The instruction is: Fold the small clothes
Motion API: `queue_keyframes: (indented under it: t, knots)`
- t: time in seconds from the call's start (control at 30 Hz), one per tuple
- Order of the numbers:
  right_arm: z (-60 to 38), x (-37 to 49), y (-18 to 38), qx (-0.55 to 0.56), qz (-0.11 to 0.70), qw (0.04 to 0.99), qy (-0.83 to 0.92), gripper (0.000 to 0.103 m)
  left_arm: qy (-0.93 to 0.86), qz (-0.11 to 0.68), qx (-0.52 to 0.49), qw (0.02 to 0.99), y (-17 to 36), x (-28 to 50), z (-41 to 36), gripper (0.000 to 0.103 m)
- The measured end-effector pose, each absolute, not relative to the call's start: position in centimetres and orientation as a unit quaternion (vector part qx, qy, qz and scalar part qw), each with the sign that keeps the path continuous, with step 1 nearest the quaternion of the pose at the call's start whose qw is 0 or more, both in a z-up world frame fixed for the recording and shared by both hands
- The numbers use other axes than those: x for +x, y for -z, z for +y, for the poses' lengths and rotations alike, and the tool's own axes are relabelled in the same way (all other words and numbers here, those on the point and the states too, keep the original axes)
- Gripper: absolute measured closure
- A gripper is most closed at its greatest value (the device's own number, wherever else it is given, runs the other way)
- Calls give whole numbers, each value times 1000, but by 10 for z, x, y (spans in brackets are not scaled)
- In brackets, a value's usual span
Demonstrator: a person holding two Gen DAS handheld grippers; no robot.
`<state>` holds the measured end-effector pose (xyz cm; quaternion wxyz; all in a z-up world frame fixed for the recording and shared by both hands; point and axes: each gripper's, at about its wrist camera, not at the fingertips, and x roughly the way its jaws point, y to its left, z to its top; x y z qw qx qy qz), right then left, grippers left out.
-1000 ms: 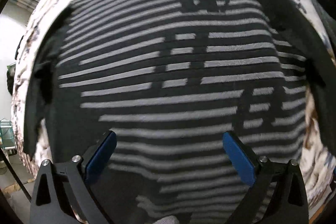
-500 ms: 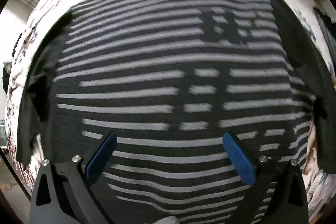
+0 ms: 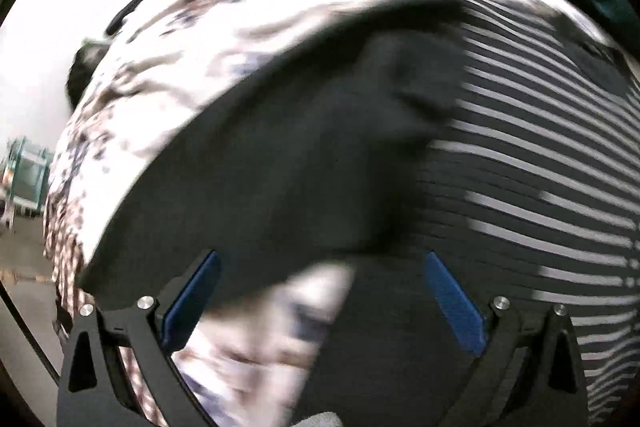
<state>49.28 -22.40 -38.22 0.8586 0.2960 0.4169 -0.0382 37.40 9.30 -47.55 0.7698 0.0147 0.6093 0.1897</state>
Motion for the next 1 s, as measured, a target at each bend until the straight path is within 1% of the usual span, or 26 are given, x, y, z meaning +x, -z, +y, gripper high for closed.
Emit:
queue_keyframes:
  t: [0.07,0.13,0.17,0.23,0.33,0.47,0.53,0.57,0.63,0.67,0.7,0.73,0.77,0.87,0.9,0.93,0.97,1.0]
  knots:
    - [-152,522,403,253,445,859,7,96,-212,604,-6,768,472,368,137,0]
    - [-94,535,426,220,470,855,-16,96,-229,603,-19,764,474,373,147,0]
    - [-56,540,442,194,486,852,-27,96,-239,601,-26,762,473,369,165,0]
    - [-21,535,462,170,502,847,-40,96,-253,600,-31,758,473,359,170,0]
    - [40,532,492,117,523,843,-51,96,-269,599,-49,753,477,352,204,0]
    - [69,523,512,84,544,833,-50,96,-288,600,-70,743,483,341,230,0]
    - [65,522,512,79,564,820,-57,96,-294,604,-81,737,485,337,237,0]
    - [67,522,519,84,589,801,-66,93,-298,607,-90,731,487,333,243,0]
    - [53,515,513,108,599,789,-80,91,-302,609,-109,726,484,323,251,0]
    - [43,507,505,122,597,789,-80,80,-302,607,-119,725,483,318,254,0]
    - [35,502,500,128,595,790,-75,57,-303,608,-130,722,482,311,257,0]
    - [15,486,489,135,586,797,-57,44,-303,611,-146,717,482,303,261,0]
    - [3,476,479,131,583,801,-41,29,-301,614,-168,710,484,293,267,0]
    - [-42,439,468,90,587,803,47,23,-299,624,-238,681,496,268,284,0]
    - [-55,429,468,84,587,802,69,11,-300,624,-257,674,499,262,289,0]
    - [-67,419,468,78,586,802,88,5,-301,621,-284,666,504,256,295,0]
    - [-78,411,468,75,585,801,102,0,-303,616,-317,655,510,248,302,0]
    - [-86,405,466,72,585,800,113,0,-304,609,-346,645,516,243,308,0]
